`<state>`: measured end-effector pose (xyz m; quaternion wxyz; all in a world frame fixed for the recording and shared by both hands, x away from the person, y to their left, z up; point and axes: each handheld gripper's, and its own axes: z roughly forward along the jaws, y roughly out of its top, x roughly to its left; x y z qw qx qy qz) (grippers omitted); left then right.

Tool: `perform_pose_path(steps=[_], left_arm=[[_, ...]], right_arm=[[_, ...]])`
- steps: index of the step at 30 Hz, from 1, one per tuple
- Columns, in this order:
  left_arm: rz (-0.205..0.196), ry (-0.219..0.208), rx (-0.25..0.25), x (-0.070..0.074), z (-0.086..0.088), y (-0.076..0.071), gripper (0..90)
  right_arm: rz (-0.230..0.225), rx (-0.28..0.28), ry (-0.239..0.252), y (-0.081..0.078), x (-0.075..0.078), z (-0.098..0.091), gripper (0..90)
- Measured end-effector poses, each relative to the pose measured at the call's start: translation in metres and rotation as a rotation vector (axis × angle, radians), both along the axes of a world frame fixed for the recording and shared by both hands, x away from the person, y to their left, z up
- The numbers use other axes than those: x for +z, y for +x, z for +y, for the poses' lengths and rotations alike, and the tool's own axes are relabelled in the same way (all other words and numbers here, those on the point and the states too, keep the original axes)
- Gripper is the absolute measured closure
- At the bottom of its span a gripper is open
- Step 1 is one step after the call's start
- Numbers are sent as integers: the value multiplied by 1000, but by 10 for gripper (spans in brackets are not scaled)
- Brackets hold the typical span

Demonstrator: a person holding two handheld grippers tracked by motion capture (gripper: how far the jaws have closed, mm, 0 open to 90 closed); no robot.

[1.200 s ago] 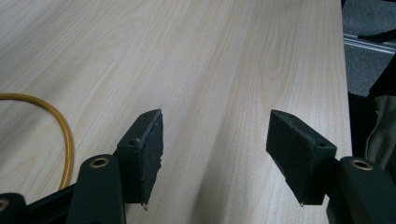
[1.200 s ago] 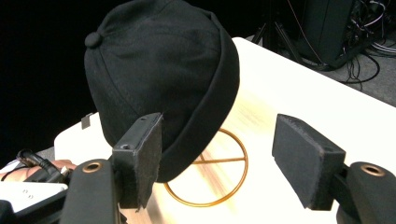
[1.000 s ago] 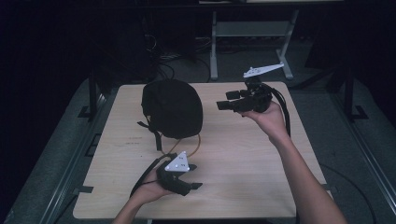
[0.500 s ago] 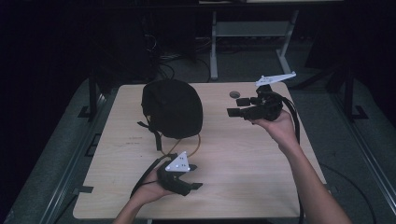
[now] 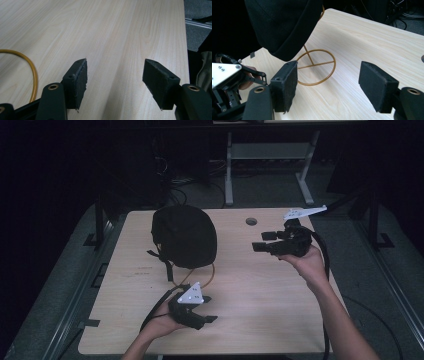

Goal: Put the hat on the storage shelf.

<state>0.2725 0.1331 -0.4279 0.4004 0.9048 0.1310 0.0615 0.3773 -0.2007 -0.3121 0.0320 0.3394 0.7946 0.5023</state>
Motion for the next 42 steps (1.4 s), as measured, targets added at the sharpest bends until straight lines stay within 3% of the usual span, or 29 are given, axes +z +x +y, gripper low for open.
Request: perform_pose_path(steps=[23,39,42], left_arm=[[-1,-13,13,1,1,1,364],[-3,-7,9,0,0,0,364],[1,-7,8,-1,0,0,361]], right_arm=[[26,-25,-19,-18,-22,-26,283],[54,-98,-4,-39,-43,-56,227],[65,-110,-14,-44,-49,-60,180]])
